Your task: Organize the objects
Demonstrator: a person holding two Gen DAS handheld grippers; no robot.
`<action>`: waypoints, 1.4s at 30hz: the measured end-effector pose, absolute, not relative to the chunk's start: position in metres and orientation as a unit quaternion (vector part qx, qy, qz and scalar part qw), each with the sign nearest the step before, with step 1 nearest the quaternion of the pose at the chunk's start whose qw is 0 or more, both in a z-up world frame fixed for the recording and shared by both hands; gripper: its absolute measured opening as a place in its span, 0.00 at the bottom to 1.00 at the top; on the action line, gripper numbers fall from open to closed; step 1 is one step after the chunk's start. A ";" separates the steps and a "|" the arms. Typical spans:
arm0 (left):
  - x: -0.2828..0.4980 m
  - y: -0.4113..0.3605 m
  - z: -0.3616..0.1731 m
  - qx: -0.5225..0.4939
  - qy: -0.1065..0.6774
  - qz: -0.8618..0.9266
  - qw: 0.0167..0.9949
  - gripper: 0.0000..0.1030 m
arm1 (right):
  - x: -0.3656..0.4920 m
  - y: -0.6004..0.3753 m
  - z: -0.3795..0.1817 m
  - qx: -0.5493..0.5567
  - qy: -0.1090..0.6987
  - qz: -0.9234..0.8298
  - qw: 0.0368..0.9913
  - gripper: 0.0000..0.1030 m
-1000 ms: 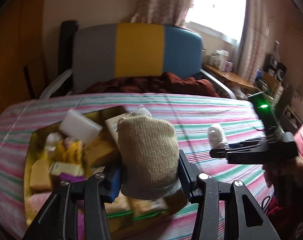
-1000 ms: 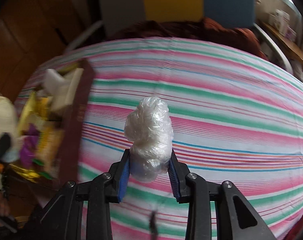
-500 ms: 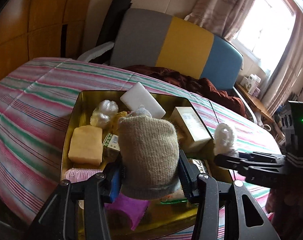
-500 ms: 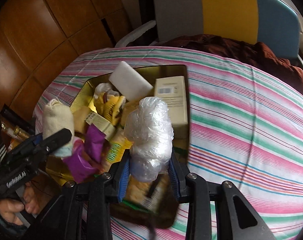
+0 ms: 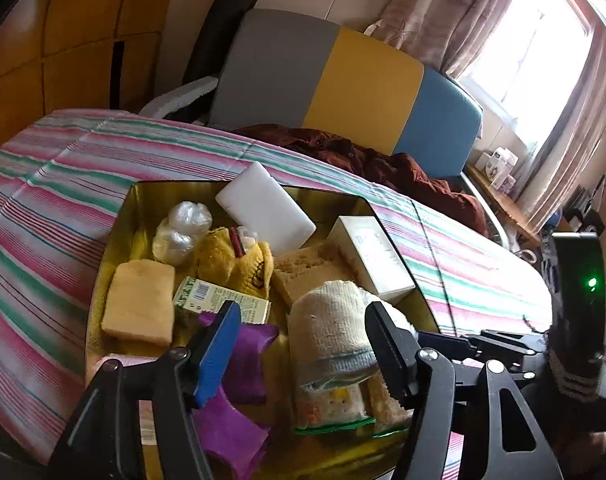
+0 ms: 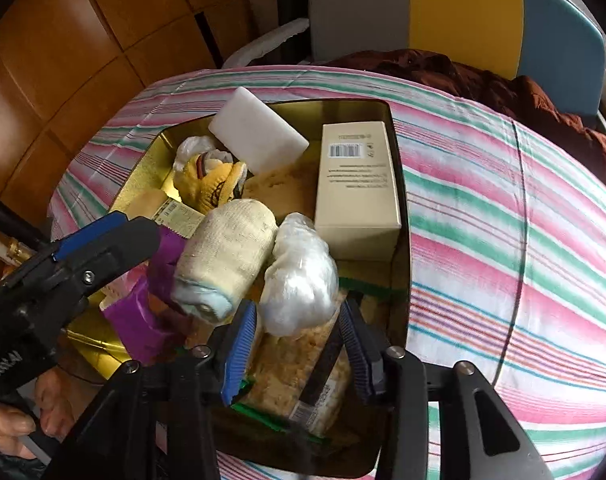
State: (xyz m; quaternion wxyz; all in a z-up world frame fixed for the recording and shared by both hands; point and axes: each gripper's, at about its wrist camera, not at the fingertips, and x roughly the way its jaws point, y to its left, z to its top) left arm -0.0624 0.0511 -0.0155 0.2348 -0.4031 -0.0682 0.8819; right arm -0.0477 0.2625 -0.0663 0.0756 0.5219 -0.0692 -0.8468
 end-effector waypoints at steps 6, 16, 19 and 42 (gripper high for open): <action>-0.049 0.046 -0.009 -0.377 -0.034 0.903 0.204 0.74 | -0.033 0.264 -0.058 0.497 -0.063 -0.865 0.030 0.42; -0.031 0.038 0.003 -0.356 -0.009 0.921 0.157 0.92 | -0.015 0.257 -0.045 0.455 -0.049 -0.889 -0.007 0.47; -0.023 0.037 0.008 -0.344 -0.004 0.927 0.147 1.00 | -0.006 0.256 -0.042 0.441 -0.047 -0.896 -0.015 0.47; 0.017 0.033 0.014 -0.319 0.002 0.944 0.082 1.00 | 0.041 0.263 -0.019 0.363 -0.064 -0.927 -0.073 0.62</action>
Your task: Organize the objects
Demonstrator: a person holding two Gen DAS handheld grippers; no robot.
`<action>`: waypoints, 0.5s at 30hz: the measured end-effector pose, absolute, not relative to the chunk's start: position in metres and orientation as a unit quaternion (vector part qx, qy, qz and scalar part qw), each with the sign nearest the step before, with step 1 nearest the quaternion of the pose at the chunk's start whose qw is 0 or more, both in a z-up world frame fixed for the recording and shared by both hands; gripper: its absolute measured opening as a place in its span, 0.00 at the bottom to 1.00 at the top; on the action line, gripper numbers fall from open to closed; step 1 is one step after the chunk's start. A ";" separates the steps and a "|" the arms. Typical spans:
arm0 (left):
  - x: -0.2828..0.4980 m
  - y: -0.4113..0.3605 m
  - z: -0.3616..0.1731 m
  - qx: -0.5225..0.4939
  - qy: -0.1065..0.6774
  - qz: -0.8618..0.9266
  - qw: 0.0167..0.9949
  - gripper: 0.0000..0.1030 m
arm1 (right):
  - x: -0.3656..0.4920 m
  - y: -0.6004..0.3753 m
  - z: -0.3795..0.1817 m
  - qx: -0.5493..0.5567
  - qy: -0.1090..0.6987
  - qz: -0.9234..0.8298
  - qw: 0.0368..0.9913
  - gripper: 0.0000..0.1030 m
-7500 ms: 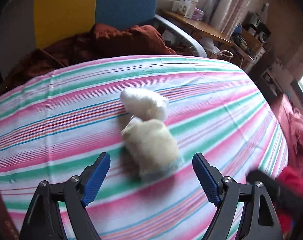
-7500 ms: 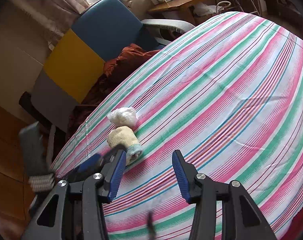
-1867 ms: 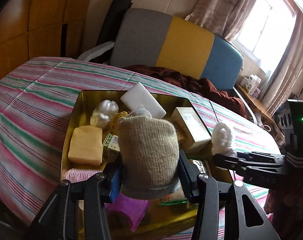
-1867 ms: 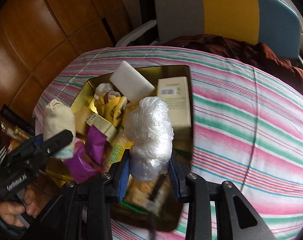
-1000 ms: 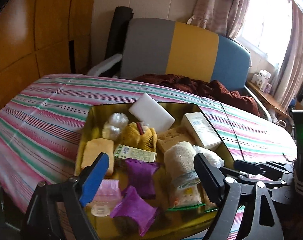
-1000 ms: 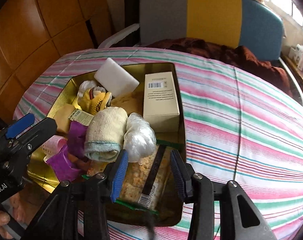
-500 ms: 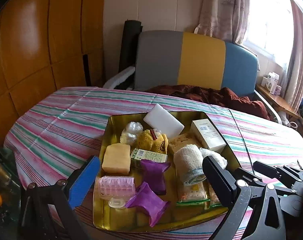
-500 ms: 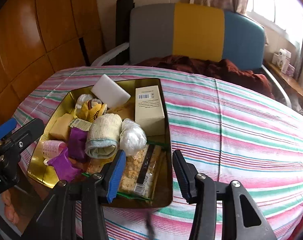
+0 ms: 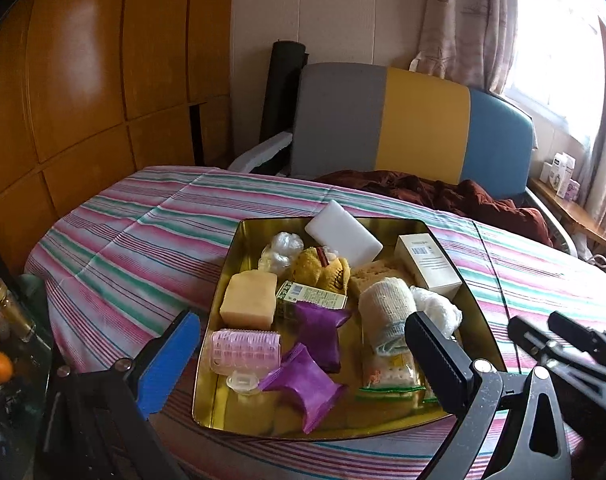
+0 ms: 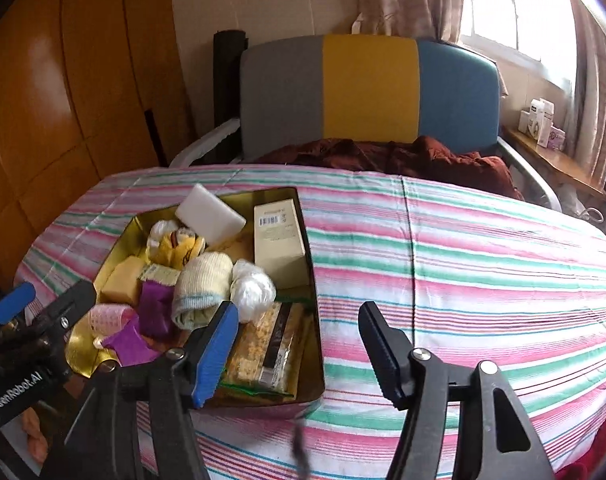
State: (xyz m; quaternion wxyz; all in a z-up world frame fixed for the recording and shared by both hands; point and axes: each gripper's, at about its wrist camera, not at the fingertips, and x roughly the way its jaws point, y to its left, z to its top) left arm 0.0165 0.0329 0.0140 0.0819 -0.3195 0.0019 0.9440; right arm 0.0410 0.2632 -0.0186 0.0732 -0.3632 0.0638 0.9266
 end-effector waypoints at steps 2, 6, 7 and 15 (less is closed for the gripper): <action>0.018 0.034 0.014 -0.320 0.002 0.944 0.084 1.00 | 0.038 0.260 -0.023 -0.370 0.058 0.924 0.070 0.62; 0.017 0.035 0.012 -0.329 0.001 0.940 0.087 1.00 | 0.036 0.257 -0.029 -0.377 0.052 0.922 0.068 0.62; 0.016 0.035 0.012 -0.333 0.000 0.939 0.089 1.00 | 0.035 0.257 -0.030 -0.378 0.050 0.922 0.067 0.62; 0.015 0.036 0.009 -0.346 -0.003 0.934 0.090 1.00 | 0.024 0.255 -0.027 -0.378 0.041 0.923 0.062 0.62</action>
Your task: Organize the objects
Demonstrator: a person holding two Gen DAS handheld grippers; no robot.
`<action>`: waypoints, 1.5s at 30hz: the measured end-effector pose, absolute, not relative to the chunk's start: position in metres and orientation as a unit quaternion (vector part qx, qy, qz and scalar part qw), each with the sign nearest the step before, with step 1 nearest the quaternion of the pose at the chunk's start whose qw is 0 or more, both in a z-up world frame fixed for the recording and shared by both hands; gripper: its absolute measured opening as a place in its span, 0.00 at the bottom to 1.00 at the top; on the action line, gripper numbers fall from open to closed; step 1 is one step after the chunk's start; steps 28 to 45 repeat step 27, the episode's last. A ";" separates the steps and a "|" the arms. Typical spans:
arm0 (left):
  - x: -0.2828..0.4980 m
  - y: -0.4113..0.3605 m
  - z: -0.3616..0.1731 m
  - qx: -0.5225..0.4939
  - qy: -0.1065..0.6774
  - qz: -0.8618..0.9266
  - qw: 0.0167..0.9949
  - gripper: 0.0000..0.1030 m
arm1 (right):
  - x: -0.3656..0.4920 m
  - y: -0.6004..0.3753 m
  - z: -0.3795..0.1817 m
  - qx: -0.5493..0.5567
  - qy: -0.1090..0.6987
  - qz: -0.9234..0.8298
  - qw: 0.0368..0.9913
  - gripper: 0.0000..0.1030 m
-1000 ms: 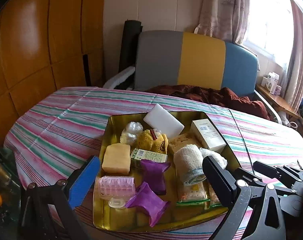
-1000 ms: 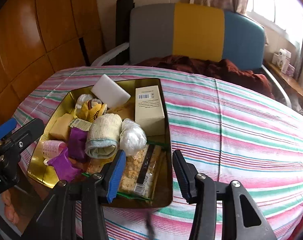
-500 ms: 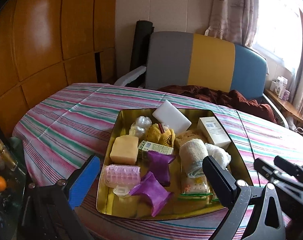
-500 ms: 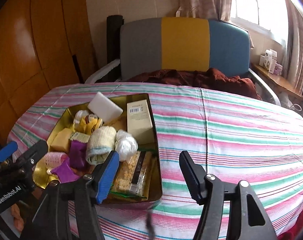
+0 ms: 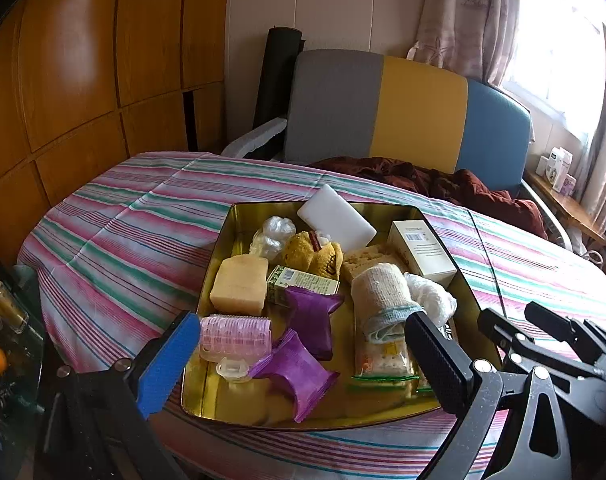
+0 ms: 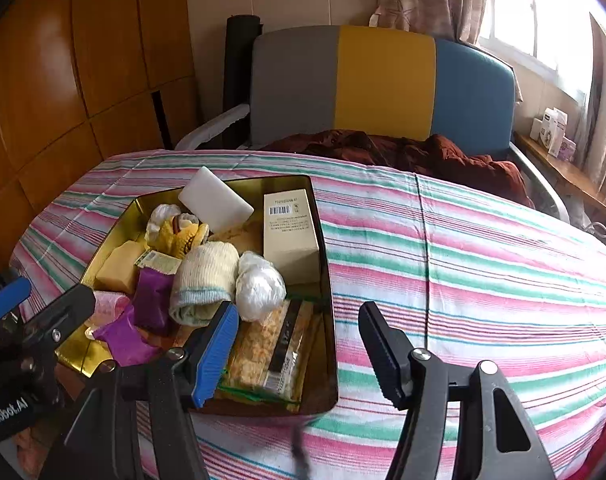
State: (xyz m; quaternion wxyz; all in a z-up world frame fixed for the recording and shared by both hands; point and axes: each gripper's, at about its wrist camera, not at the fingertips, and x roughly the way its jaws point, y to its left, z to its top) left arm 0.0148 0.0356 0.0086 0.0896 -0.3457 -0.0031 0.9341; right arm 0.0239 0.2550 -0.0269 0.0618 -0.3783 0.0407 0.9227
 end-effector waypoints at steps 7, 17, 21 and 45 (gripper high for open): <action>0.012 0.035 0.006 -0.352 -0.002 0.932 0.086 1.00 | 0.020 0.255 -0.031 -0.387 0.045 0.919 0.055 0.62; 0.009 0.035 0.004 -0.355 -0.001 0.931 0.079 1.00 | 0.019 0.255 -0.035 -0.393 0.047 0.917 0.051 0.62; 0.010 0.034 0.002 -0.353 0.000 0.933 0.075 1.00 | 0.018 0.254 -0.036 -0.394 0.047 0.916 0.049 0.62; 0.009 0.033 0.002 -0.356 -0.006 0.931 0.075 1.00 | 0.019 0.253 -0.035 -0.392 0.047 0.918 0.046 0.62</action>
